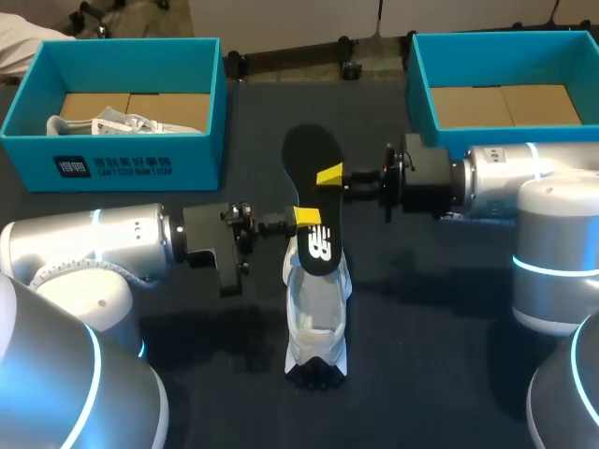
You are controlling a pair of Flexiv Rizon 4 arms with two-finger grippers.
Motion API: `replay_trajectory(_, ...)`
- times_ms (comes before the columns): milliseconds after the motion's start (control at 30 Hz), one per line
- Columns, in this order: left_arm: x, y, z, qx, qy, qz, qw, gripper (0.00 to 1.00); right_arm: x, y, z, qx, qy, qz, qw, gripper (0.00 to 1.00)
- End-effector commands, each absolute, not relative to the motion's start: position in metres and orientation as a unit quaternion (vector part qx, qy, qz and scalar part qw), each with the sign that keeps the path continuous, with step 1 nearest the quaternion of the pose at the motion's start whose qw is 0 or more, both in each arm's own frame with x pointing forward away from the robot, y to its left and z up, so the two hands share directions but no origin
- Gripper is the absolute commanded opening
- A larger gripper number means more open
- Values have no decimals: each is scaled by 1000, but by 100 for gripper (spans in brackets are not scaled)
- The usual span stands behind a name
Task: Take the shoe out of the shoebox, open the shoe tongue, remove and reinsert the insole, then place the shoe into the shoebox
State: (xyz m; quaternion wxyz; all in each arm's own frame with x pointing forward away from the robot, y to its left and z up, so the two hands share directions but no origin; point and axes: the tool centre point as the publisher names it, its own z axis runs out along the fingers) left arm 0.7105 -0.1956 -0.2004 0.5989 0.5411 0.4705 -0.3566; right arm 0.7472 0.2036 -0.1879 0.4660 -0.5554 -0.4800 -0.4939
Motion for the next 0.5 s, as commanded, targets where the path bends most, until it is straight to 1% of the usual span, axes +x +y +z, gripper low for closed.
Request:
replay_trajectory(33,710,-196,-201,541,470,-356,600,0,747,205,-189,-556,-480,-494,466,0)
replay_trajectory(133,710,-196,-201,541,470,-356,600,0,747,204,-190,-556,-479,-495,466,0)
replay_trajectory(167,710,-196,-201,541,470,-356,600,3,746,204,-190,-556,-479,-495,466,0)
replay_trajectory(200,710,-196,-201,541,471,-356,599,40,746,203,-190,-556,-478,-495,466,0)
replay_trajectory(233,709,-196,-201,540,473,-357,598,80,746,202,-190,-556,-478,-495,465,0)
replay_trajectory(267,709,-196,-201,540,473,-358,597,94,746,202,-190,-556,-478,-495,465,0)
replay_trajectory(300,708,-193,-200,538,477,-364,593,100,746,201,-191,-557,-478,-496,465,0)
replay_trajectory(500,704,-166,-198,552,506,-367,552,100,746,195,-195,-558,-477,-497,462,0)
